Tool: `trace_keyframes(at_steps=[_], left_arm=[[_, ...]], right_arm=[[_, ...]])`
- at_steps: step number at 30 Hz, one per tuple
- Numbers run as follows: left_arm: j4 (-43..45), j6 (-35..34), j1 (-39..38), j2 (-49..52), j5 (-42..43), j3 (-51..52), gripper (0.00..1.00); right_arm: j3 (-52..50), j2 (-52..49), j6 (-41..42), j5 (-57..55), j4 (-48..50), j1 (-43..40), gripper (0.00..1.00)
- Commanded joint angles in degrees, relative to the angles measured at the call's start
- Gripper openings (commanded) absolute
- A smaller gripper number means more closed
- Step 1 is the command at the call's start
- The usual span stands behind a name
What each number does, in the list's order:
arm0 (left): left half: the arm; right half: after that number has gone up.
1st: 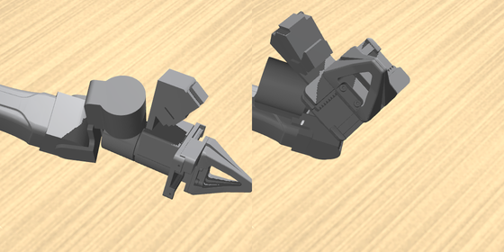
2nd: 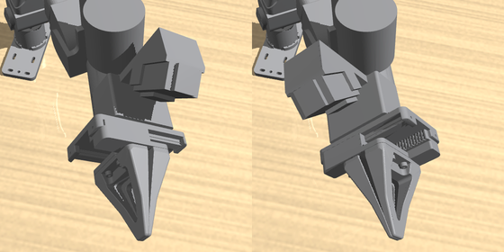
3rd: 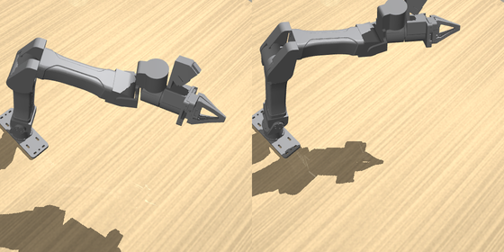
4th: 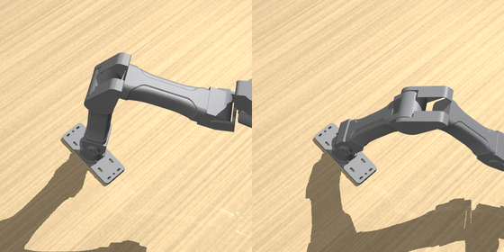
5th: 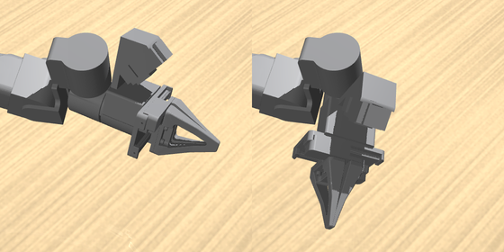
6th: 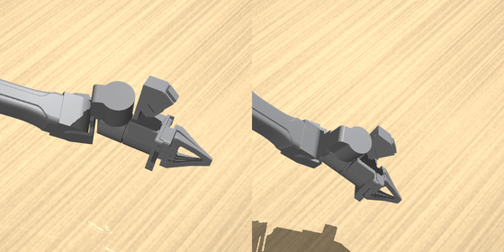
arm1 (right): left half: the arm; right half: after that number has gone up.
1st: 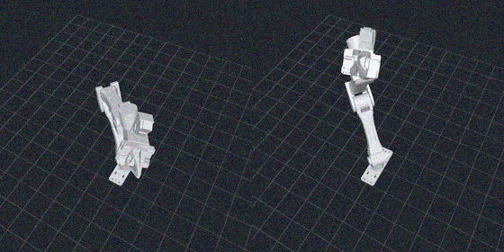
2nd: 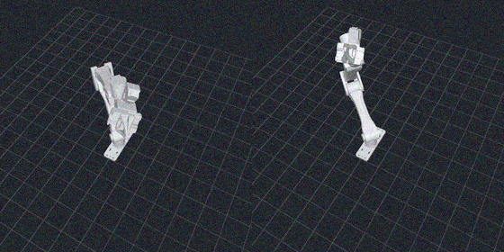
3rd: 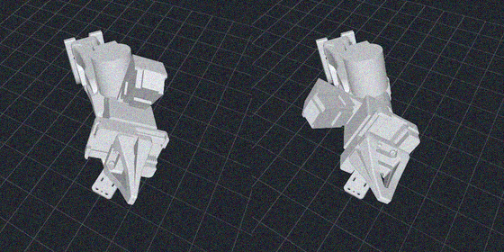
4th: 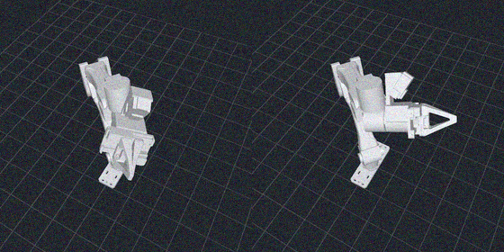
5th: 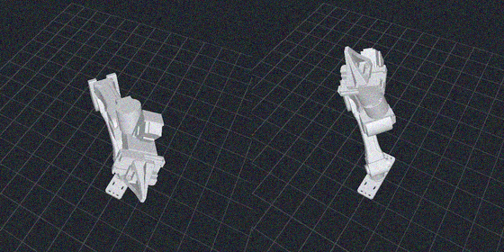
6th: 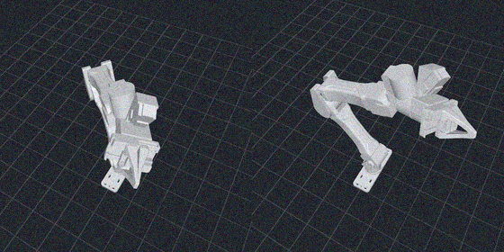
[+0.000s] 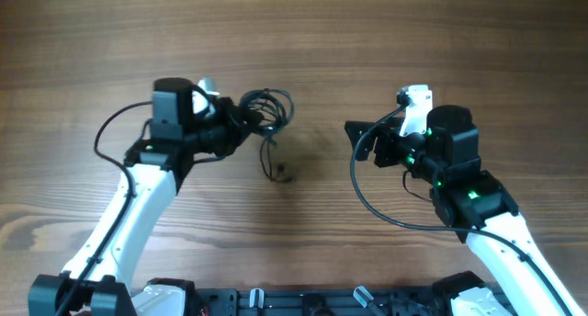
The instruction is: Untangle cables
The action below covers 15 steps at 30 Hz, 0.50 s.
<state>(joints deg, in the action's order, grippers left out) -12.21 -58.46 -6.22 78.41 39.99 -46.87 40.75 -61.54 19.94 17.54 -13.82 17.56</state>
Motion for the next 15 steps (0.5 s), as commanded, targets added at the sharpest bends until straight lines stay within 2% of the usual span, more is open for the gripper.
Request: trace_keyframes(at_steps=[1,2,6,9,13,15], left_arm=[[3.0,-14.1,2.1,-1.2,7.6,-0.3,0.04],[4.1,-15.9,2.3,-1.2,8.5,-0.3,0.04],[9.9,-27.5,2.4,-1.2,11.6,-0.3,0.04],[10.3,-33.5,2.4,-1.2,11.7,-0.3,0.04],[10.3,-35.2,2.4,-1.2,13.1,-0.3,0.04],[10.3,-37.0,2.4,-1.2,14.7,-0.3,0.04]], right_arm=[[-1.1,-5.4,-4.5,10.0,4.6,0.0,1.00],[-1.7,-6.9,-3.8,12.1,7.0,0.0,1.00],[-5.9,-18.3,7.9,25.6,30.0,0.1,1.00],[-6.6,-27.0,10.3,35.9,49.1,1.0,1.00],[-6.5,-38.4,11.8,32.9,68.1,4.6,1.00],[-6.5,-41.6,11.8,31.1,74.1,6.6,1.00]])
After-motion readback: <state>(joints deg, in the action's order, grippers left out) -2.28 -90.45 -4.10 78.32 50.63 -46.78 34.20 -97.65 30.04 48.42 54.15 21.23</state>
